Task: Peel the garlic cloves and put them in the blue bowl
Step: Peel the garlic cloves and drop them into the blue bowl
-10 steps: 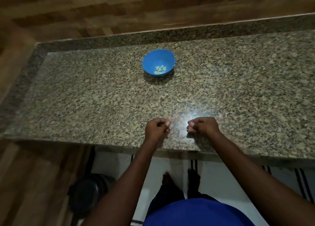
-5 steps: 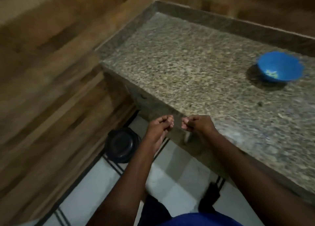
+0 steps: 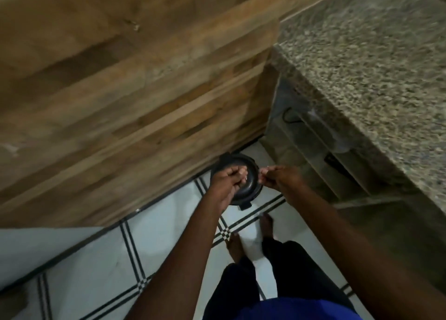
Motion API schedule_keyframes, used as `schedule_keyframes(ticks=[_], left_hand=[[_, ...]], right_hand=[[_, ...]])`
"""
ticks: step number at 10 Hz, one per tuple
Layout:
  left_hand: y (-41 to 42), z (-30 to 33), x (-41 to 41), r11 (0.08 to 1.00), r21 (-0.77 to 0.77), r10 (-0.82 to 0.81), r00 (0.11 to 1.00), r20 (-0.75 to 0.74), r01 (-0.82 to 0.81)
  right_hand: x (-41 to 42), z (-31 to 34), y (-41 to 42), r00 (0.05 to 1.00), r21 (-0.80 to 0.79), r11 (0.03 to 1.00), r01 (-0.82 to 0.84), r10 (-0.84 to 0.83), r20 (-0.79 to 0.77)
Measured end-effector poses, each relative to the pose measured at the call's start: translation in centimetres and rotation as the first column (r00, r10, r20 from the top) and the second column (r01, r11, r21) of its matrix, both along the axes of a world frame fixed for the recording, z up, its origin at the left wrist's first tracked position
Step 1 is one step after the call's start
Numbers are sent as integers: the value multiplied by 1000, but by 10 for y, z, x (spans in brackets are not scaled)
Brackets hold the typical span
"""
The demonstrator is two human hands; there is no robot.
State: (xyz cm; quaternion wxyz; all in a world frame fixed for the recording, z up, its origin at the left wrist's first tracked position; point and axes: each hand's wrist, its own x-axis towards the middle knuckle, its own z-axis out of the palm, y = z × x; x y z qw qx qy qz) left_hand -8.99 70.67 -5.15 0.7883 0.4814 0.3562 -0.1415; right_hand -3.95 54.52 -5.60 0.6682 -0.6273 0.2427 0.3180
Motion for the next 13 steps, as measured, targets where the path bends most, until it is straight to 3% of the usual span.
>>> schedule_keyframes(ticks=[2,4,7,8,9,10,11,12,13], left_hand=[[41,-44,1,998,9,55,997,-57,-55],[55,-120,21,999,45,34,989,-146,-28],[51,-281,69,918,313,-165,954,-250,241],[46,-317,86,701,620,-252,936,-247,353],[50,-365,100,493,785,-321,917,-236,375],[59,-410,109,323,841,-345,881,-324,435],[62,-426,118,287,857,-372,874,-311,427],[61,-427,125,168,866,-437,823,-363,471],[60,-413,124,106,825,-485,753,-445,555]], right_hand=[[23,-61,37,988,-76,991,-114,106,-112],[42,-132,59,971,-115,984,-134,108,-212],[88,-272,79,951,-103,991,-86,50,-306],[110,-331,84,919,-107,979,-173,121,-376],[123,-386,86,917,-221,936,-273,184,-355],[127,-431,89,909,-614,670,-417,325,-262],[126,-441,97,884,-780,479,-403,425,-196],[126,-440,105,883,-813,482,-325,463,-79],[119,-420,108,851,-848,469,-248,523,40]])
